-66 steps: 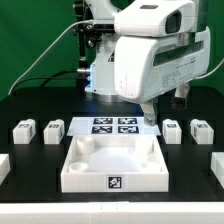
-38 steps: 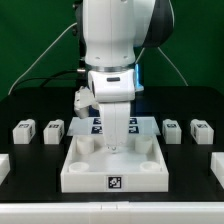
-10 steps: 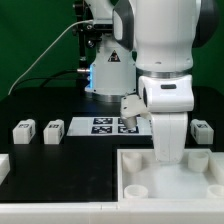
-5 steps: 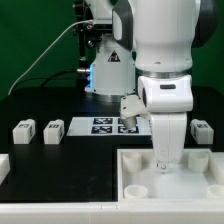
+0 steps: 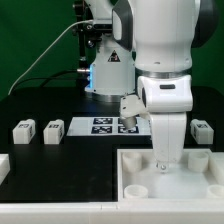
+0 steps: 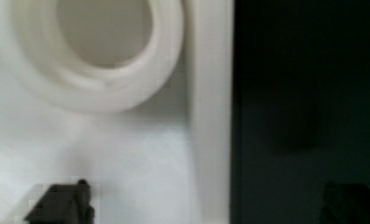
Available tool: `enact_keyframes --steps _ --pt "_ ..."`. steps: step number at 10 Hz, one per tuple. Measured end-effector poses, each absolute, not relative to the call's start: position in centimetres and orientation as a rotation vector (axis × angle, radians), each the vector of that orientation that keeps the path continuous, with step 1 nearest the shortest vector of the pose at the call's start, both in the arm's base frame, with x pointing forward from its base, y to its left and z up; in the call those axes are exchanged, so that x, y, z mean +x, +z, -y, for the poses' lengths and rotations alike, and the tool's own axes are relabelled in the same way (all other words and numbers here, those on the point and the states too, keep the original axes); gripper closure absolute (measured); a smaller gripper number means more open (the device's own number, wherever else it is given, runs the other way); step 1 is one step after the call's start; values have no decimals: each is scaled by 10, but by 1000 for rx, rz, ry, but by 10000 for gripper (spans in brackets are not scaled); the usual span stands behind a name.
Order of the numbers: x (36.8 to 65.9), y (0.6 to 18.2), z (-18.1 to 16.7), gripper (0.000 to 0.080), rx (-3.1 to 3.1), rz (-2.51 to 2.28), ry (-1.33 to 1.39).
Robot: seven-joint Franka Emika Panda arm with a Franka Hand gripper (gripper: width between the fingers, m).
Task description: Assemble one leg
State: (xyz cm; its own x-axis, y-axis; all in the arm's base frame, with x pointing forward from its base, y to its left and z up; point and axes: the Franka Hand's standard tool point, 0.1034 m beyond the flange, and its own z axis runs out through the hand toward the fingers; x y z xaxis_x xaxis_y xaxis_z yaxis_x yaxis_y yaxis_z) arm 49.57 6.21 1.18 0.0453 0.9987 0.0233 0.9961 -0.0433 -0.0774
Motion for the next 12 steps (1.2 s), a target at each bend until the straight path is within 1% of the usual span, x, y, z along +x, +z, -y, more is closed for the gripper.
enact_keyframes --steps 2,4,6,10,11,12 --pt "497 15 -61 150 -2225 2123 45" --pt "493 39 -65 150 -2397 1956 69" --pt "479 51 -92 150 -2591 1704 82" --pt "465 49 -146 150 -2969 837 91" --pt "464 49 -147 150 -2980 778 94" --pt "464 49 -148 150 -3020 568 102"
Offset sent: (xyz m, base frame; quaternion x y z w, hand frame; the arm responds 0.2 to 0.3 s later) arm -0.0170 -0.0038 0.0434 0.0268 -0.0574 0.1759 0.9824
